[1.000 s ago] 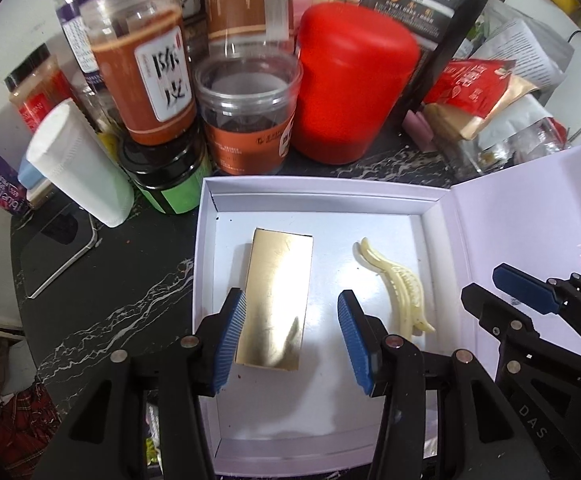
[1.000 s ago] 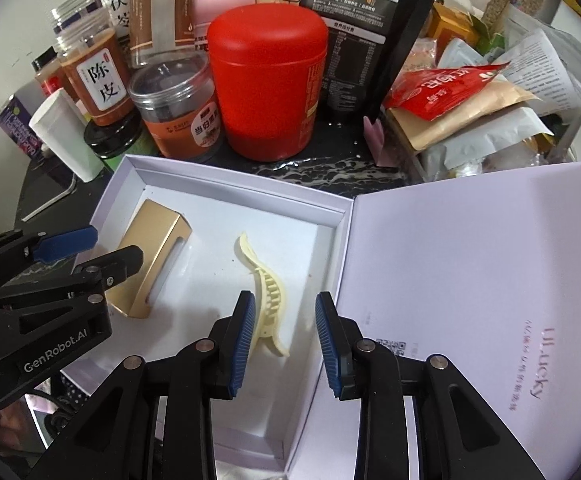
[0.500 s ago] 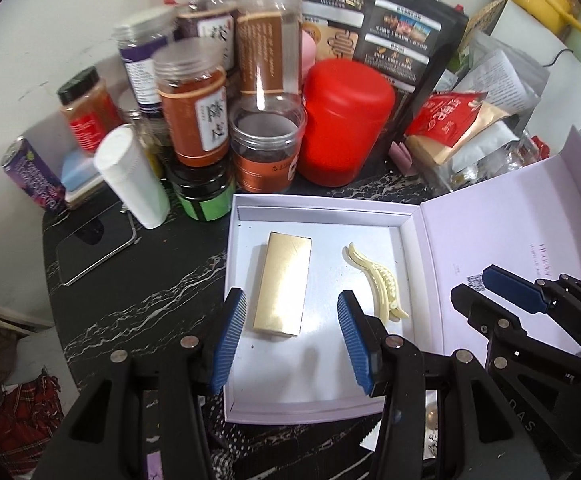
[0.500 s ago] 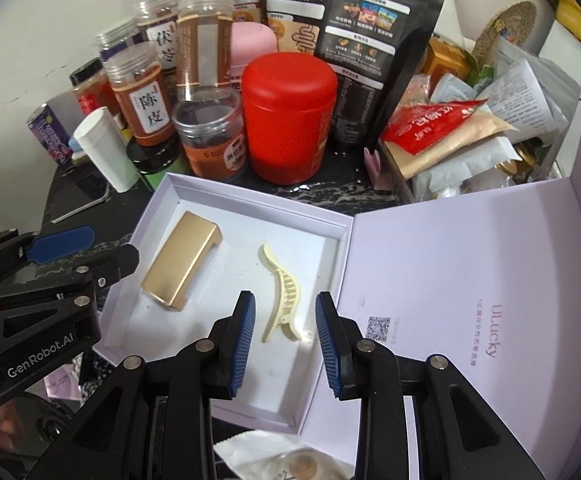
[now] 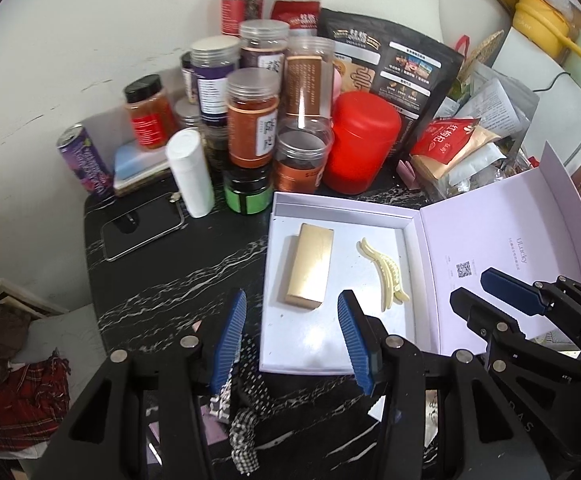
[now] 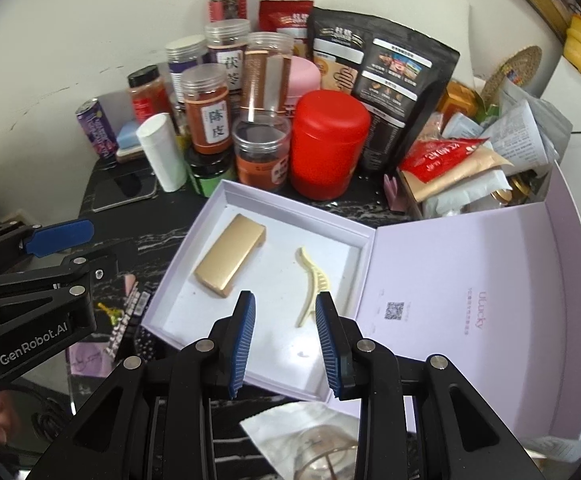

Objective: Organize rigid objects
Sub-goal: 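Lower the gold box and claw clip into the lavender box and open both grippers, then withdraw both grippers from the box back toward the remaining items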

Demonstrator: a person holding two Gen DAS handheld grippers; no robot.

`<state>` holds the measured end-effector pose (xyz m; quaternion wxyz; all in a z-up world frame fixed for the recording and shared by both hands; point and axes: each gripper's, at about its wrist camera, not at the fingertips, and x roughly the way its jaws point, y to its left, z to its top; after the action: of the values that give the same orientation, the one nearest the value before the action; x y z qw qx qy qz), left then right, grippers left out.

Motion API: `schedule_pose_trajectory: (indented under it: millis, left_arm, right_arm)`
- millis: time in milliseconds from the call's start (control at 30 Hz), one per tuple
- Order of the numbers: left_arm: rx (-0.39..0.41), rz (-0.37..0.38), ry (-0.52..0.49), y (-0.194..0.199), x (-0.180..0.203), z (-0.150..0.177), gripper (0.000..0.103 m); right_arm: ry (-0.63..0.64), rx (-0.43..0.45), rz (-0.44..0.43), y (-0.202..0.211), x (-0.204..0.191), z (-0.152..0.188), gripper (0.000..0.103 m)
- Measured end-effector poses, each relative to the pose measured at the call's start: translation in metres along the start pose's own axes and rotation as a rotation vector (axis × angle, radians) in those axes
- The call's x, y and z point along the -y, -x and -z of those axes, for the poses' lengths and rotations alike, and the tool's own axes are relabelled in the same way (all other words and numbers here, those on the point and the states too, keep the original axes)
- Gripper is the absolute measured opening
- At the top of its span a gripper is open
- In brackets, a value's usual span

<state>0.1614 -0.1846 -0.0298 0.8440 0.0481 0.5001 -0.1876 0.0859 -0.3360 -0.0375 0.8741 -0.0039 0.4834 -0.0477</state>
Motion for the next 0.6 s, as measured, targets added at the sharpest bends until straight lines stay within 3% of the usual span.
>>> schedule_pose_trajectory:
  millis: [600]
  left_arm:
    - [0.020, -0.040, 0.085, 0.053, -0.045, 0.070, 0.047]
  right_arm:
    - [0.087, 0.024, -0.064, 0.037, -0.060, 0.044, 0.036]
